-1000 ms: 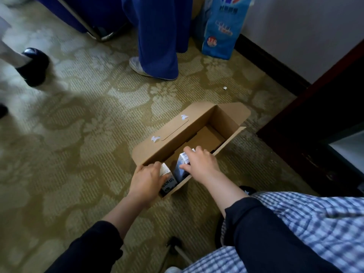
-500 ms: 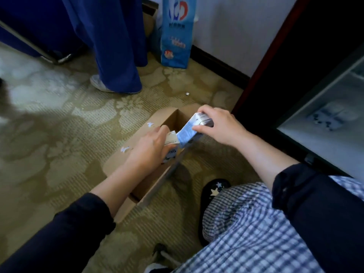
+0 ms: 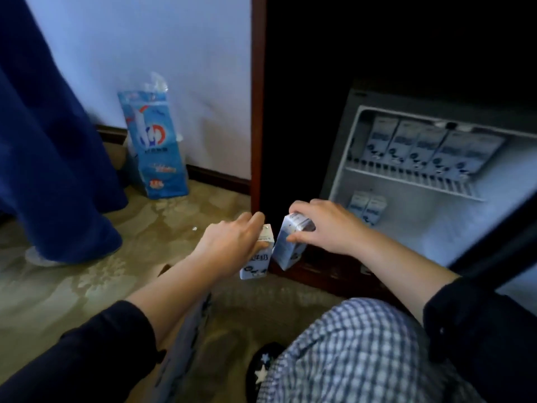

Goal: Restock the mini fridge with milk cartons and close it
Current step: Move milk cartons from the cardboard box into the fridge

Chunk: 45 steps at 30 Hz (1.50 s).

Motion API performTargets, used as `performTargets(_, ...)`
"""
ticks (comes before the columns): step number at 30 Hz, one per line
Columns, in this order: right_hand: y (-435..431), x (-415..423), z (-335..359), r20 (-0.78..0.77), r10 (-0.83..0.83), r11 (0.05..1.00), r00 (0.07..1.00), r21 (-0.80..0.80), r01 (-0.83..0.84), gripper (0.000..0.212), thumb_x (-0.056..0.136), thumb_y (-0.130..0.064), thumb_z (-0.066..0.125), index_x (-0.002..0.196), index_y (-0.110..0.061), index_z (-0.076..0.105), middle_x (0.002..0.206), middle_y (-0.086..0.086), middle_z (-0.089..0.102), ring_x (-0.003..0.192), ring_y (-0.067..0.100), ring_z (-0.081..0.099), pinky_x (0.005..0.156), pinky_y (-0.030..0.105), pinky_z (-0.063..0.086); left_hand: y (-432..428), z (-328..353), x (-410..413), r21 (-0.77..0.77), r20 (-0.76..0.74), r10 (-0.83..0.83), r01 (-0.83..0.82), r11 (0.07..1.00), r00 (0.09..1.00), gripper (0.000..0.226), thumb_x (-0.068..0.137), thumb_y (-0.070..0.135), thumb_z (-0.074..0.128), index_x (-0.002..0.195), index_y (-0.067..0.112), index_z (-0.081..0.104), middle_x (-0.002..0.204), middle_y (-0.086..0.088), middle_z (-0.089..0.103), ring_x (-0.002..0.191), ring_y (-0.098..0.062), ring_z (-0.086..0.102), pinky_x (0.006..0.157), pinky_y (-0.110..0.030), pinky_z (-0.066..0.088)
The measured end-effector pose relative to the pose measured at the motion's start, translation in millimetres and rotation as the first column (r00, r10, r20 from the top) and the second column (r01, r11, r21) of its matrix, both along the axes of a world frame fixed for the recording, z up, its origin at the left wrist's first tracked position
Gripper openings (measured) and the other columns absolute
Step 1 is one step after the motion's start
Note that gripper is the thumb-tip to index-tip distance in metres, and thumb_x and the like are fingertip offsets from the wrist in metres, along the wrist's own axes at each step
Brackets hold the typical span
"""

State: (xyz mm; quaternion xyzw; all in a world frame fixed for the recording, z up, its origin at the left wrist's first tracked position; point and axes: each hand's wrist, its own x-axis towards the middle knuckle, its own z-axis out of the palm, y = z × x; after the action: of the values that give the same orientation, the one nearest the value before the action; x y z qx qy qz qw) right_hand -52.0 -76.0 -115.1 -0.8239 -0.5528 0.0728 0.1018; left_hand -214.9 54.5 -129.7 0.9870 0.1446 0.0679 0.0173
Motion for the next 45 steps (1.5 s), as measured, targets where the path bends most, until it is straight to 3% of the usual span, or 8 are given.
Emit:
performTargets(5,-63,58,13,-0.021,-0.145,0.989,0.989,-0.028,0.145,0.052,0.08,-0.055,0.064,0.122,-0.027,0.049,0.106,0.001,0.057,0.097,0.023,0.056,0.081,0.04,0.048,-29,21,78,0.093,-0.036,-0.133,0.136,0.986,0.99,0.045,0.093,0.049,0.042,0.125,0.018,0.033,0.114,-0.003,0.054,0.093,-0.034,0.063,0.059,-0.035,0.039)
performTargets(12,-143,122,8,-0.005,-0.381,0.924,0.925,-0.035,0.38,0.057,0.077,-0.057,0.066,0.124,-0.028,0.052,0.115,0.001,0.061,0.098,0.021,0.058,0.077,0.034,0.048,-82,30,183,-0.05,-0.148,-0.243,0.238,0.97,0.959,0.04,0.095,0.041,0.044,0.123,0.013,0.037,0.119,-0.011,0.055,0.106,-0.035,0.058,0.078,-0.039,0.046)
performTargets(15,-167,145,-3,-0.013,-0.455,0.89,0.89,-0.033,0.454,0.057,0.076,-0.056,0.067,0.123,-0.026,0.053,0.112,0.004,0.061,0.095,0.021,0.059,0.08,0.035,0.05,-100,22,218,-0.12,-0.153,-0.329,0.313,0.942,0.932,0.037,0.096,0.038,0.044,0.118,0.009,0.041,0.118,-0.014,0.057,0.104,-0.035,0.059,0.079,-0.039,0.045)
performTargets(20,-187,182,-26,-0.009,-0.556,0.831,0.831,-0.044,0.555,0.052,0.075,-0.055,0.069,0.114,-0.024,0.057,0.094,0.001,0.057,0.083,0.02,0.059,0.071,0.031,0.048,-120,-6,268,-0.169,-0.11,-0.345,0.325,0.93,0.932,0.037,0.096,0.039,0.044,0.119,0.01,0.04,0.118,-0.012,0.055,0.101,-0.034,0.06,0.08,-0.042,0.05)
performTargets(25,-187,215,-57,0.012,-0.588,0.806,0.809,-0.074,0.588,0.044,0.077,-0.052,0.069,0.104,-0.019,0.058,0.088,0.001,0.056,0.075,0.019,0.057,0.066,0.03,0.046,-132,-43,312,-0.233,-0.135,-0.323,0.287,0.929,0.937,0.038,0.095,0.036,0.046,0.121,0.009,0.042,0.119,-0.012,0.053,0.1,-0.035,0.061,0.081,-0.044,0.051)
performTargets(31,-175,251,-84,0.133,-0.572,0.796,0.809,-0.149,0.587,0.047,0.078,-0.052,0.068,0.113,-0.023,0.056,0.104,0.004,0.062,0.078,0.019,0.054,0.064,0.027,0.039,-135,-84,356,-0.304,-0.161,-0.343,0.284,0.909,0.925,0.04,0.097,0.031,0.045,0.128,0.008,0.04,0.122,-0.014,0.049,0.104,-0.032,0.059,0.084,-0.042,0.05)
performTargets(36,-165,276,-110,0.09,-0.628,0.771,0.773,-0.066,0.633,0.041,0.074,-0.048,0.072,0.105,-0.024,0.058,0.096,0.003,0.064,0.075,0.019,0.051,0.062,0.027,0.037,-137,-118,382,-0.275,-0.148,-0.349,0.301,0.913,0.925,0.034,0.096,0.028,0.046,0.122,0.007,0.041,0.12,-0.014,0.048,0.098,-0.034,0.061,0.079,-0.042,0.05)
performTargets(45,-156,300,-151,0.019,-0.681,0.731,0.732,-0.033,0.681,0.043,0.073,-0.049,0.073,0.102,-0.02,0.059,0.092,0.005,0.068,0.086,0.025,0.065,0.067,0.031,0.049,-143,-153,414,-0.271,-0.067,-0.341,0.312,0.911,0.938,0.032,0.092,0.005,0.051,0.123,0.009,0.042,0.123,-0.011,0.045,0.095,-0.031,0.063,0.081,-0.041,0.054)
